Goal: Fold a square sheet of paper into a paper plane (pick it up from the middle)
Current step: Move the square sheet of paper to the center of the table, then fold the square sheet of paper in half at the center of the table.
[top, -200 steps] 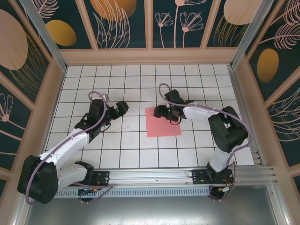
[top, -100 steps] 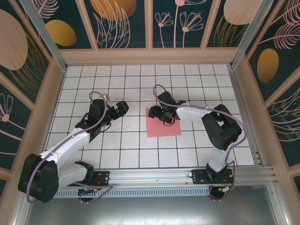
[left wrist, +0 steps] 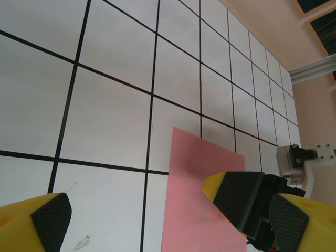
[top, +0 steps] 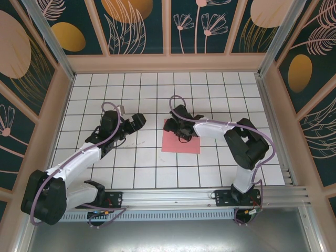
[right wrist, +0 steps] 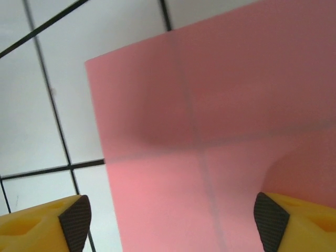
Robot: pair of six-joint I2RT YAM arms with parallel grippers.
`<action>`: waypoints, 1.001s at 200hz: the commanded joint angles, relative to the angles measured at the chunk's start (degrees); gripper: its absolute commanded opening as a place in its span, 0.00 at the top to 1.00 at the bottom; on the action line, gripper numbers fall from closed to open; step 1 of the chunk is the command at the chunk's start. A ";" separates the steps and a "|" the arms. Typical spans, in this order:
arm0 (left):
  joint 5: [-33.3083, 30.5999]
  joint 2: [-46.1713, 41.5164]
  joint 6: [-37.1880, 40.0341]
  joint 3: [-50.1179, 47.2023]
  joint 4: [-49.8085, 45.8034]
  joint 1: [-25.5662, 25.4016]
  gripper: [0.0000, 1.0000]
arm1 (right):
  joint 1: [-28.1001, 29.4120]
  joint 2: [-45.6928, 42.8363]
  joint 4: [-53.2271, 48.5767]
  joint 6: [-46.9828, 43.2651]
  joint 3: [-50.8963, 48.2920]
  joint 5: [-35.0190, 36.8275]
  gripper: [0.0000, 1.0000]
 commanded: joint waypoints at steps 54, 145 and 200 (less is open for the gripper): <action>2.25 0.70 -0.51 -1.58 3.52 0.33 0.01 | 0.29 0.07 -21.32 -6.26 7.63 14.23 0.09; 2.35 0.01 0.28 -0.80 1.03 0.38 0.01 | 0.46 7.32 -15.15 -21.76 6.26 7.22 0.11; 2.35 -0.23 0.69 -0.01 0.63 0.33 0.01 | 0.03 5.72 -13.90 -29.75 3.91 7.36 0.11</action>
